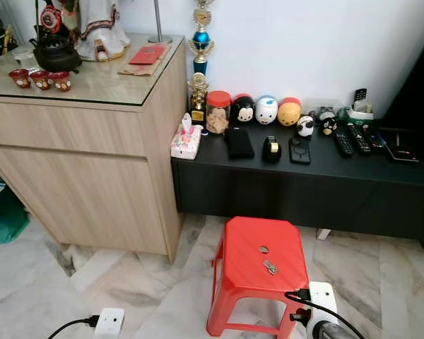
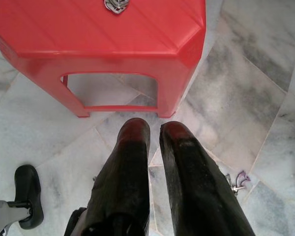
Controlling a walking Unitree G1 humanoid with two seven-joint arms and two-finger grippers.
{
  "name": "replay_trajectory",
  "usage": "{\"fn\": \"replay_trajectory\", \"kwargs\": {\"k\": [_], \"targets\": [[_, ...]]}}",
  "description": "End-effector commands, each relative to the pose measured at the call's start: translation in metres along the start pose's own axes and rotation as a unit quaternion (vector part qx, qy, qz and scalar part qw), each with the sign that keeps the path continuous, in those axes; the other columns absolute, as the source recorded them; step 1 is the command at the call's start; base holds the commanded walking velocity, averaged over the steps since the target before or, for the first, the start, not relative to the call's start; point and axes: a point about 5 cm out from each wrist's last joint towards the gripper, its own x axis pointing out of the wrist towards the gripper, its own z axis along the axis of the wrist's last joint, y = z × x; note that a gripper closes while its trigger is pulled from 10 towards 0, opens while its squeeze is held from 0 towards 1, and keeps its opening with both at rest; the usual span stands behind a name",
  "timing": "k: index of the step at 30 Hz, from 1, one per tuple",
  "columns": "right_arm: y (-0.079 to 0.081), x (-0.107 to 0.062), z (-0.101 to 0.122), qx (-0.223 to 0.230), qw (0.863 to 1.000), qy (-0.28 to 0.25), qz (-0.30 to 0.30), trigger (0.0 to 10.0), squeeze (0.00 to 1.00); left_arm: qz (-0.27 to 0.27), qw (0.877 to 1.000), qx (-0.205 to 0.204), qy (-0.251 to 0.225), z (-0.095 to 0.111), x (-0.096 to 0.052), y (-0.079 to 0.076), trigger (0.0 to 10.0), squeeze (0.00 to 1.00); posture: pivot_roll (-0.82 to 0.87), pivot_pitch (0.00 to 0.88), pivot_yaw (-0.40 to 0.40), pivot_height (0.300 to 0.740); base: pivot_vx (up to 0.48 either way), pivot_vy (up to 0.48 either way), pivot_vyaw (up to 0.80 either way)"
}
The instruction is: Hang keys on a hook
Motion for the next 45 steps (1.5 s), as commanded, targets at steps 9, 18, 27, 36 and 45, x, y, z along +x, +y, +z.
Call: {"fn": "replay_trajectory", "kwargs": {"k": [9, 18, 27, 36, 45], "targets": [[-0.0035, -0.0007, 0.0015, 0.002, 1.000, -0.010, 0.001, 10.0, 0.00, -0.007, 1.000, 0.000, -0.002, -0.0010, 0.0001, -0.0029, 10.0, 0.00, 0.00, 0.000, -0.076, 0.740, 0.000, 0.000, 0.00], [-0.0045, -0.0010, 0.0006, 0.006, 1.000, -0.014, 0.003, 10.0, 0.00, -0.014, 1.000, -0.006, 0.002, -0.0029, 0.0001, -0.0047, 10.0, 0.00, -0.01, 0.000, -0.079, 0.740, 0.219, 0.000, 0.00], [-0.0048, -0.0010, 0.0013, 0.001, 1.000, -0.014, 0.003, 10.0, 0.00, -0.015, 1.000, -0.004, 0.001, -0.0022, 0.0002, -0.0052, 10.0, 0.00, -0.01, 0.000, -0.079, 0.740, 0.305, 0.000, 0.00], [-0.0047, -0.0010, 0.0020, -0.002, 1.000, -0.015, 0.003, 10.0, 0.00, -0.019, 1.000, -0.004, 0.001, -0.0017, 0.0004, -0.0059, 10.0, 0.00, -0.01, 0.000, -0.079, 0.740, 0.329, 0.000, 0.00], [-0.0057, -0.0010, 0.0047, 0.005, 1.000, -0.026, -0.003, 10.0, 0.00, -0.016, 1.000, -0.007, -0.004, 0.0003, 0.0007, -0.0062, 10.0, 0.00, -0.01, 0.000, -0.087, 0.740, 0.166, 0.000, 0.00]]}}
